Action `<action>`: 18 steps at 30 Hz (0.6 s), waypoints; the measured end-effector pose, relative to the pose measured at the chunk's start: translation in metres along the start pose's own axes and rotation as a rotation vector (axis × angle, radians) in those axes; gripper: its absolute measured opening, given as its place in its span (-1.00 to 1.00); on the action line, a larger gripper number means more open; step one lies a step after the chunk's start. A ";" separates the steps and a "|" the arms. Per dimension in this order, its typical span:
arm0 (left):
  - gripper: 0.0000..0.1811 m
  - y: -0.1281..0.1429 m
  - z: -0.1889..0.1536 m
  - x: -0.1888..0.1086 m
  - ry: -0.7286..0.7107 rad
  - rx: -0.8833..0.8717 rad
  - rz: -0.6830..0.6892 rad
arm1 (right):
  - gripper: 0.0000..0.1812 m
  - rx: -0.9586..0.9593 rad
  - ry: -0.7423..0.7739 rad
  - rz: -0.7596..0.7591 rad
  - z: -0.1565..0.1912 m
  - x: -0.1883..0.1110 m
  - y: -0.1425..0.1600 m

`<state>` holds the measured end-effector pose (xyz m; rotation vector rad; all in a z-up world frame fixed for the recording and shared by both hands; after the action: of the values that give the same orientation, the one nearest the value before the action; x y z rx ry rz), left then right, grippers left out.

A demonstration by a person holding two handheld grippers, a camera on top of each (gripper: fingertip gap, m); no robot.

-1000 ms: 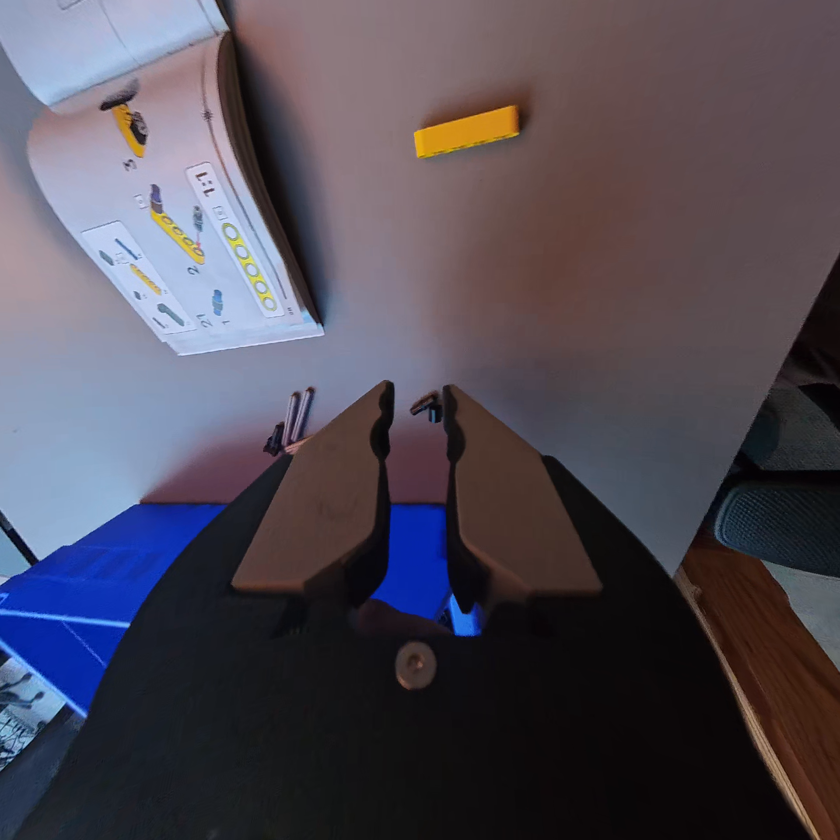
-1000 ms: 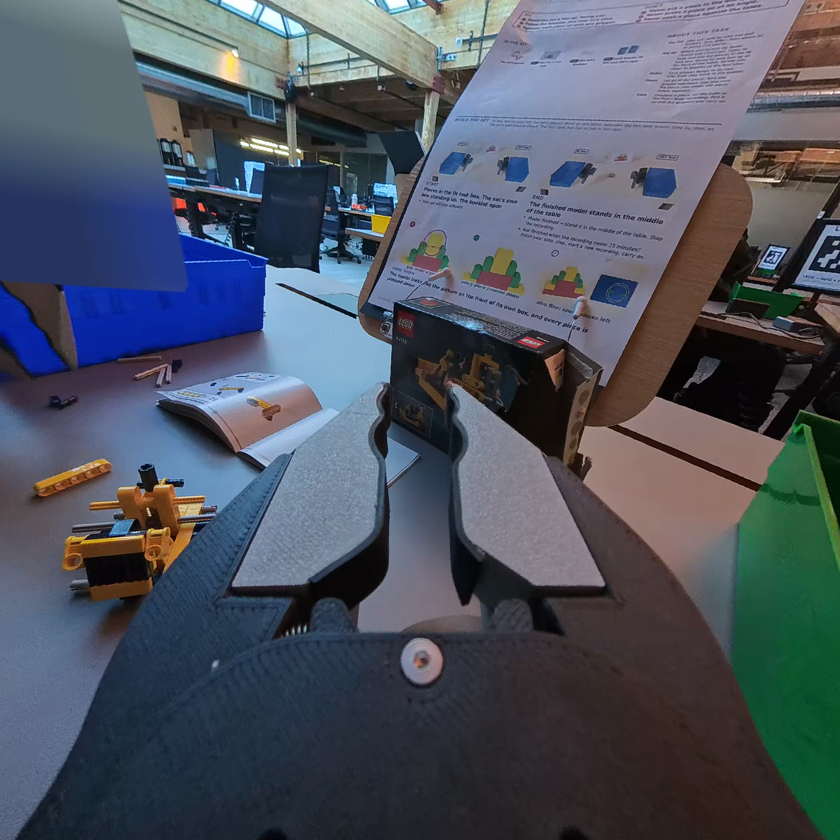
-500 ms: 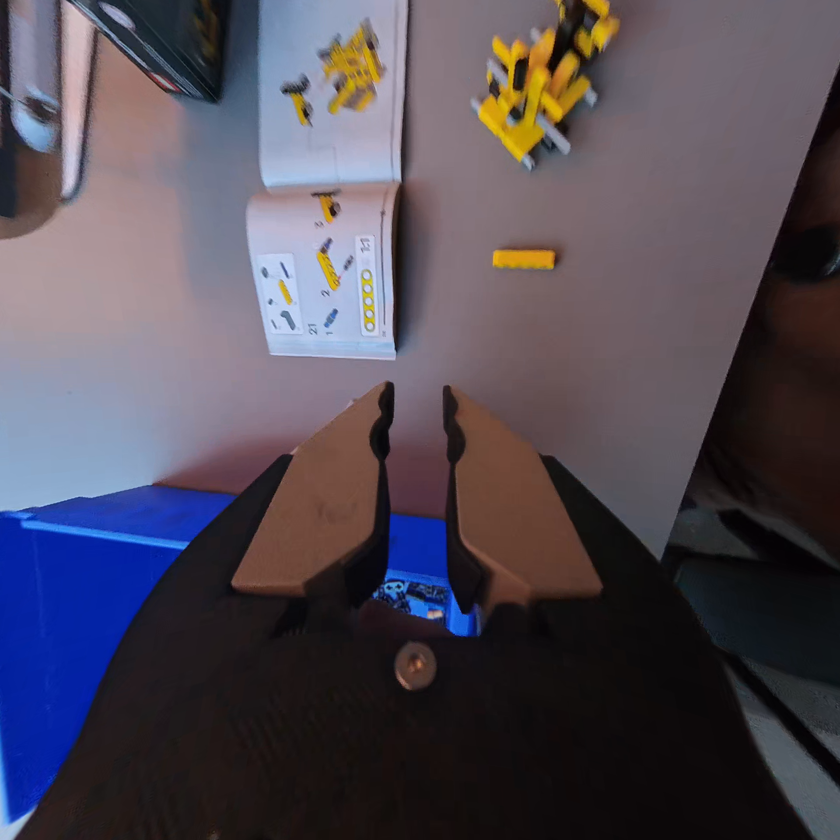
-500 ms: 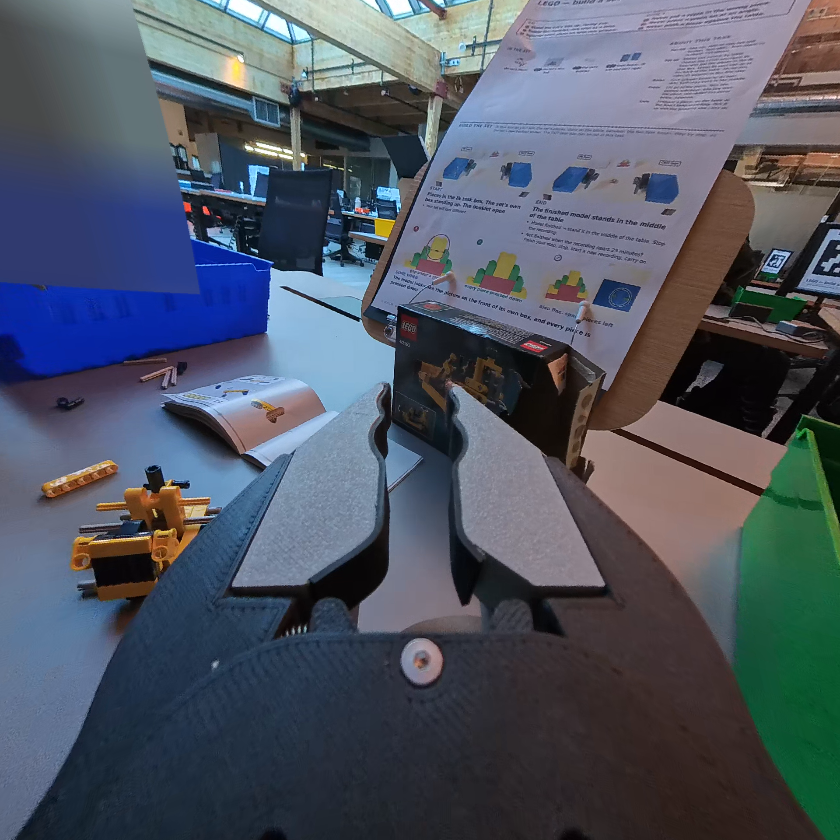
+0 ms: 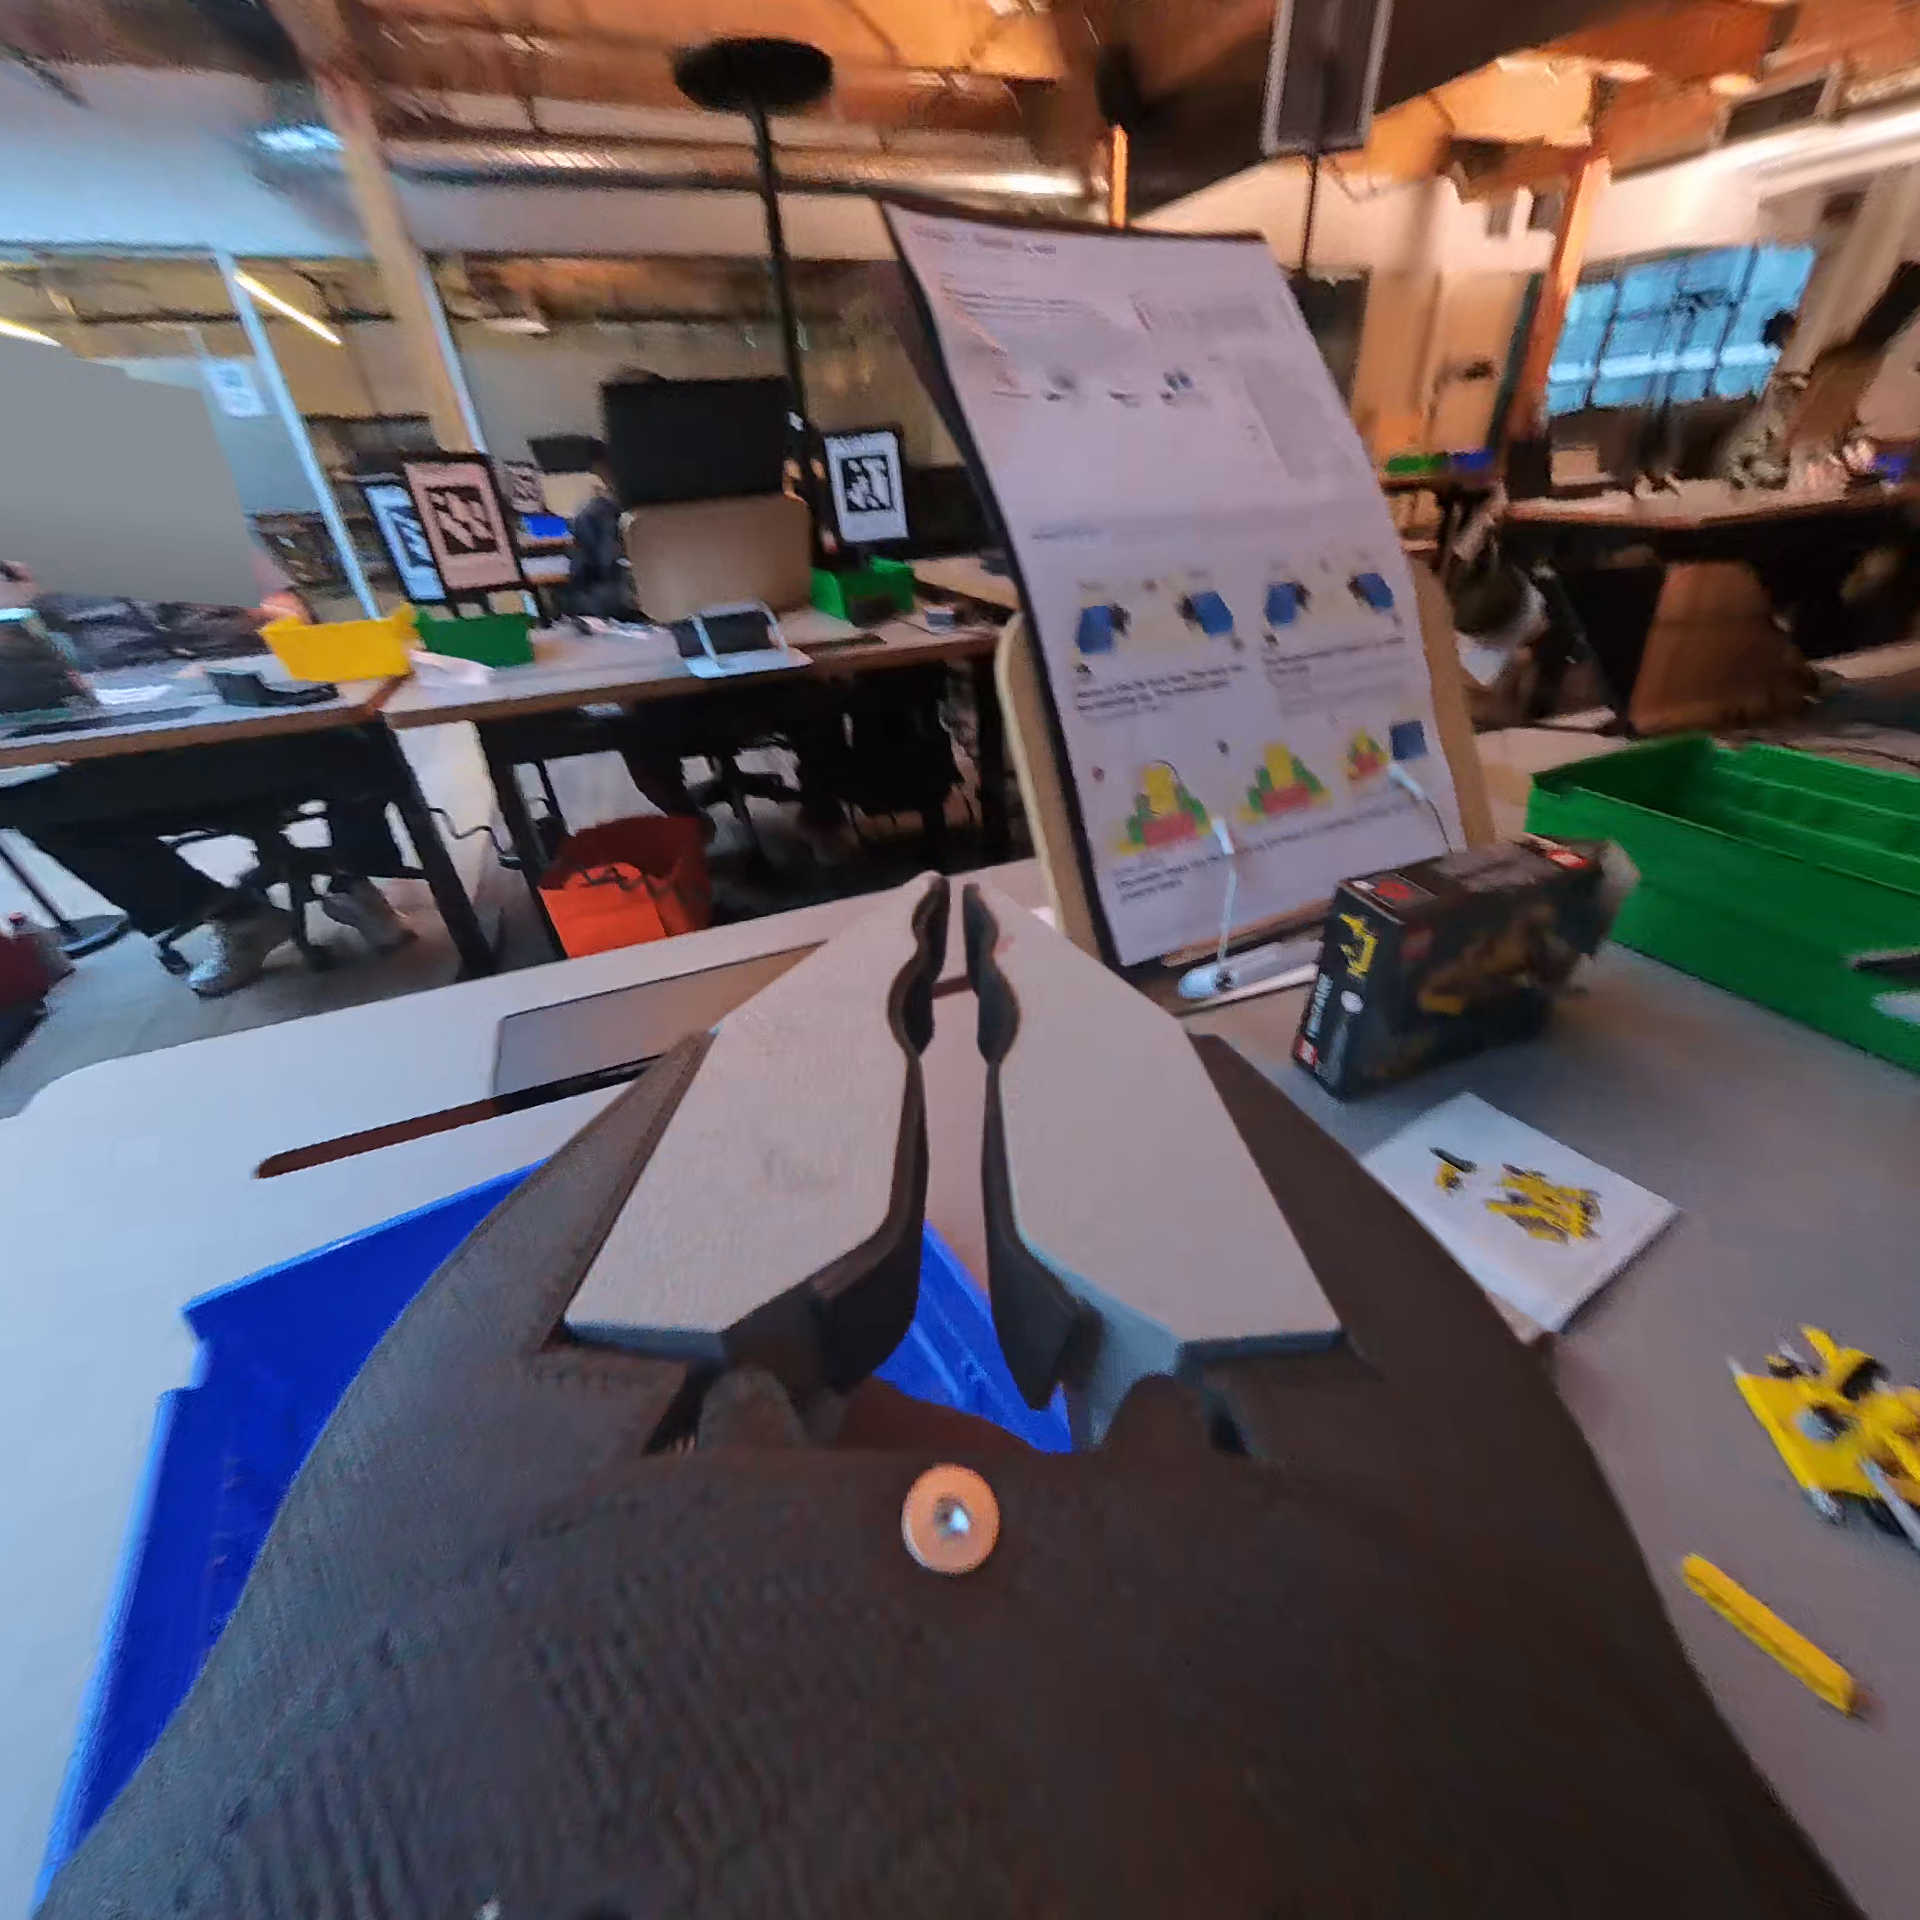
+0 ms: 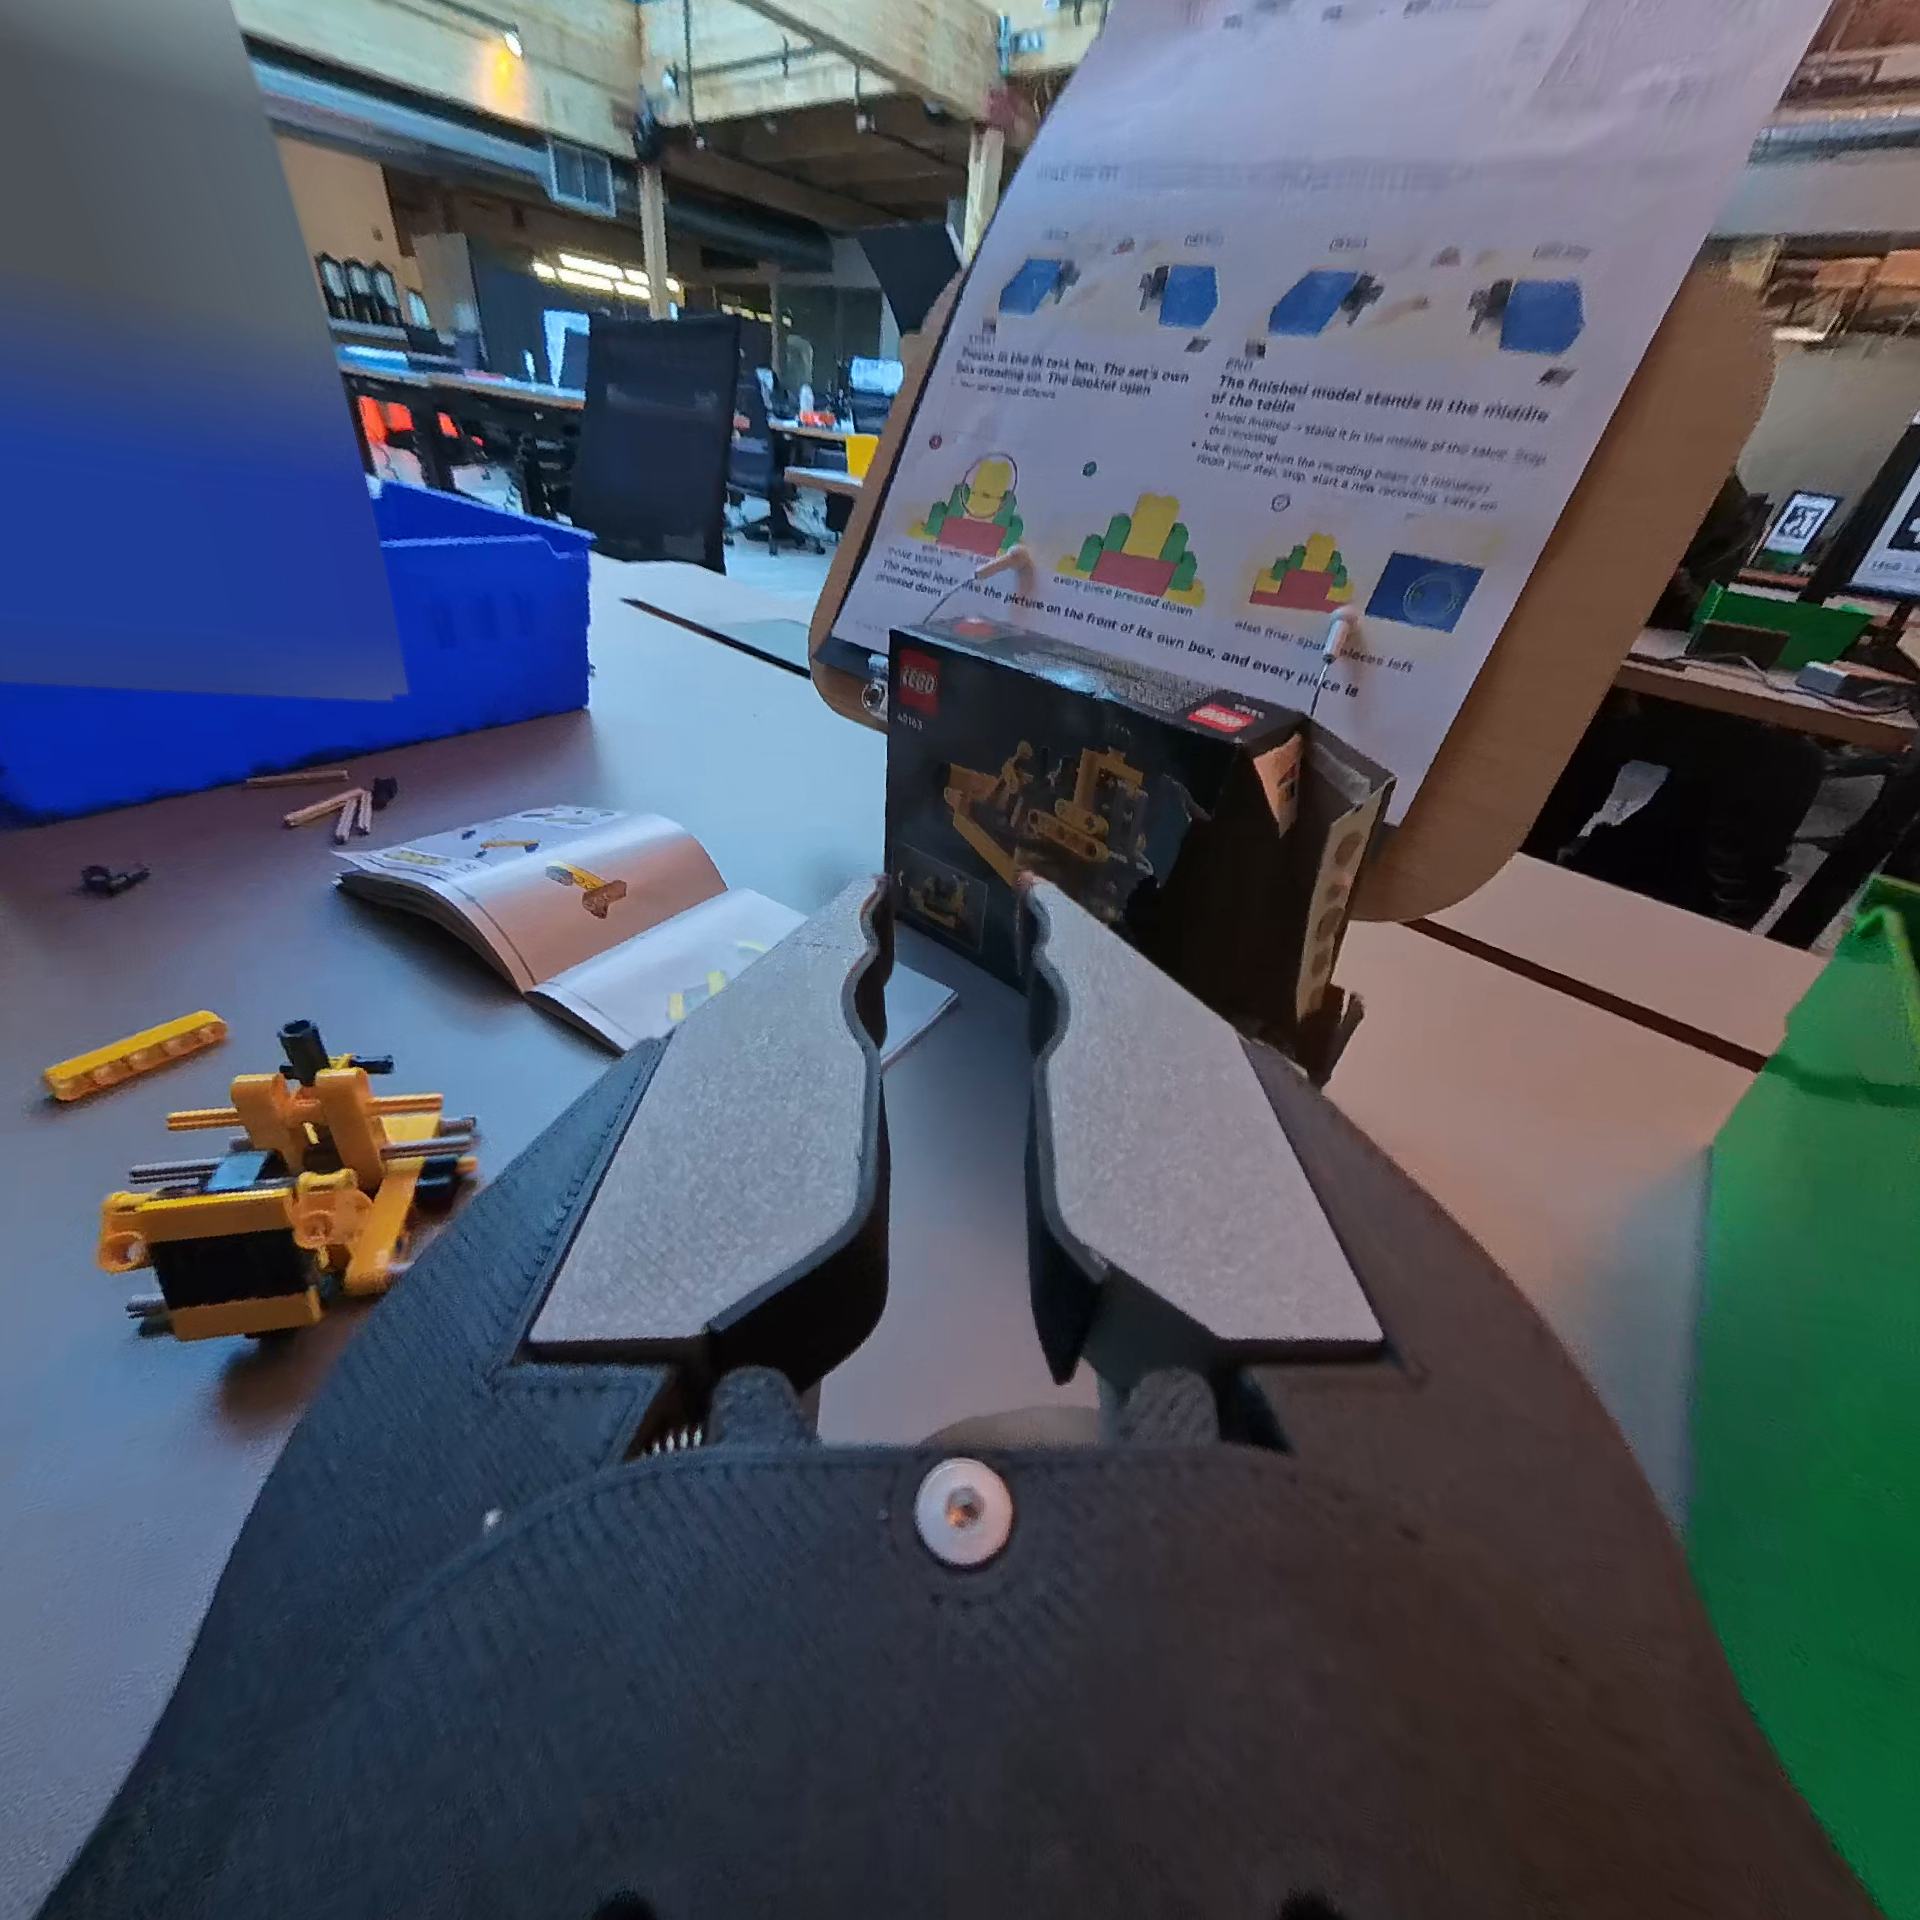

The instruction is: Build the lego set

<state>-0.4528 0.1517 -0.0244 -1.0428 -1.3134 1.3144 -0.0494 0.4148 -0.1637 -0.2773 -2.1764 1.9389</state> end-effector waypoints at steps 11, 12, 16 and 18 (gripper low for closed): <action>-0.93 0.071 0.034 0.003 -0.019 -0.026 0.120 | -0.77 0.057 0.061 0.052 -0.021 0.017 0.012; -0.94 0.072 0.035 0.002 -0.017 -0.023 0.111 | -0.77 0.056 0.071 0.051 -0.023 0.017 0.012; -0.94 0.074 0.039 -0.001 -0.054 0.029 0.127 | -0.76 0.050 0.099 0.066 -0.029 0.023 0.014; -0.94 0.073 0.042 -0.003 -0.069 0.046 0.134 | -0.75 0.051 0.100 0.072 -0.030 0.025 0.015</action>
<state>-0.4977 0.1454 -0.0949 -1.0773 -1.2763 1.4858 -0.0645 0.4517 -0.1742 -0.4398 -2.0783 1.9691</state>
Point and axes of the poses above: each gripper's, where its closed fingertips meet, x out along the fingers, y out of its underside, z = x × y across the jaws, the point moved 8 cm from there along -x, back along the fingers, and after that the axes turned 2 degrees about -z, right-handed, at the moved point
